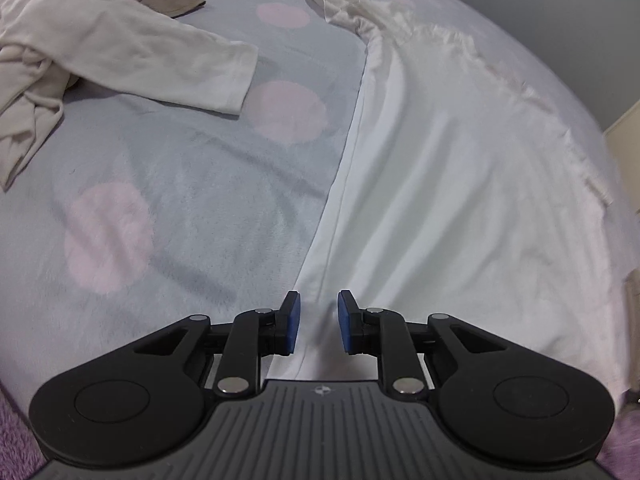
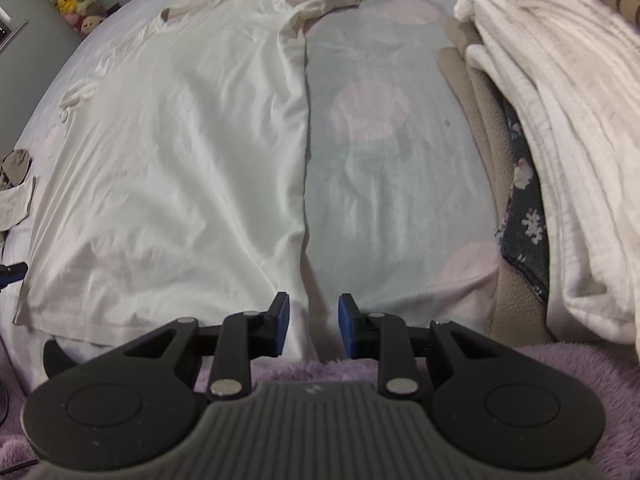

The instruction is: Fold clothes

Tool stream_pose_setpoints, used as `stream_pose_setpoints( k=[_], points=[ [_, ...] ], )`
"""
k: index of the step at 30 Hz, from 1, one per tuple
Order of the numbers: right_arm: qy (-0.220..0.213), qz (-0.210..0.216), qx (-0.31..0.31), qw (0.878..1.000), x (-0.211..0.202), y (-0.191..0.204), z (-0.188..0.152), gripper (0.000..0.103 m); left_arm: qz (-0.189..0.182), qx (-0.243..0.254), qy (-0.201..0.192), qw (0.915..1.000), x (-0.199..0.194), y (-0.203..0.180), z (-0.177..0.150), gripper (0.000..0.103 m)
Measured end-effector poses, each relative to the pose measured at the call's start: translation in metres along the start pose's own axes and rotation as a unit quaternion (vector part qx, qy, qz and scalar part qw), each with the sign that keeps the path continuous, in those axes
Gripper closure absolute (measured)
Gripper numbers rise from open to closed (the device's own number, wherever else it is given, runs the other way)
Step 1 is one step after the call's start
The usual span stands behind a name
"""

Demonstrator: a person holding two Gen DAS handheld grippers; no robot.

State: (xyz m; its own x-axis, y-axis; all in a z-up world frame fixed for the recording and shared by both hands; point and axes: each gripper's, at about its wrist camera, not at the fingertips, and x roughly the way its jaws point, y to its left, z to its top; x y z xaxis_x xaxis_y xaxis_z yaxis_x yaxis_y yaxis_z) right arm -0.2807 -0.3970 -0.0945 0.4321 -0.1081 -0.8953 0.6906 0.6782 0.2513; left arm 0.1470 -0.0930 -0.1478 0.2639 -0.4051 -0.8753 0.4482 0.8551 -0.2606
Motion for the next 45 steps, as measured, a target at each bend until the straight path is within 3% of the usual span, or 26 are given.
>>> stream_pose_setpoints(
  k=[8,12,18,23,28,31,33,35,39,43,45],
  points=[
    [-0.04,-0.003,0.019,0.999,-0.007,-0.001,0.021,0.071,0.029,0.018,-0.012,0.9994,-0.005,0.004,0.003,0.102],
    [-0.038,0.001,0.033,0.999,0.014,0.003,0.042,0.07,0.038,0.019,-0.02,0.9989,-0.008,0.001,0.004,0.102],
    [0.016,0.001,0.067,0.998,0.056,0.001,0.05,0.069,0.039,0.018,-0.013,0.999,-0.001,0.002,0.004,0.102],
    [0.026,0.007,0.079,0.997,0.055,-0.006,0.045,0.07,0.049,0.023,-0.012,0.9985,0.003,0.002,0.004,0.102],
    [0.012,0.017,0.093,0.995,0.039,-0.011,0.037,0.068,0.017,0.013,-0.014,0.9997,-0.019,0.006,-0.001,0.101],
    [0.012,0.025,0.076,0.997,0.025,-0.009,0.032,0.065,-0.004,0.009,-0.01,0.9999,-0.036,0.011,-0.007,0.099],
    [0.018,0.028,0.04,0.999,0.017,-0.003,0.029,0.062,-0.011,0.013,0.0,0.9999,-0.045,0.011,-0.014,0.089],
    [0.026,0.023,-0.008,0.999,0.01,0.007,0.024,0.061,-0.007,0.02,0.013,0.9997,-0.048,0.011,-0.022,0.087],
    [0.033,-0.004,-0.074,0.997,0.003,0.021,0.014,0.052,0.015,0.051,0.033,0.998,-0.048,0.005,-0.036,0.087],
    [0.03,-0.002,-0.075,0.997,-0.001,0.015,0.007,0.052,0.025,0.064,0.048,0.9965,-0.037,0.004,-0.044,0.088],
    [0.033,0.001,-0.074,0.997,-0.001,0.014,0.007,0.052,0.03,0.065,0.052,0.996,-0.031,0.006,-0.046,0.097]
  ],
)
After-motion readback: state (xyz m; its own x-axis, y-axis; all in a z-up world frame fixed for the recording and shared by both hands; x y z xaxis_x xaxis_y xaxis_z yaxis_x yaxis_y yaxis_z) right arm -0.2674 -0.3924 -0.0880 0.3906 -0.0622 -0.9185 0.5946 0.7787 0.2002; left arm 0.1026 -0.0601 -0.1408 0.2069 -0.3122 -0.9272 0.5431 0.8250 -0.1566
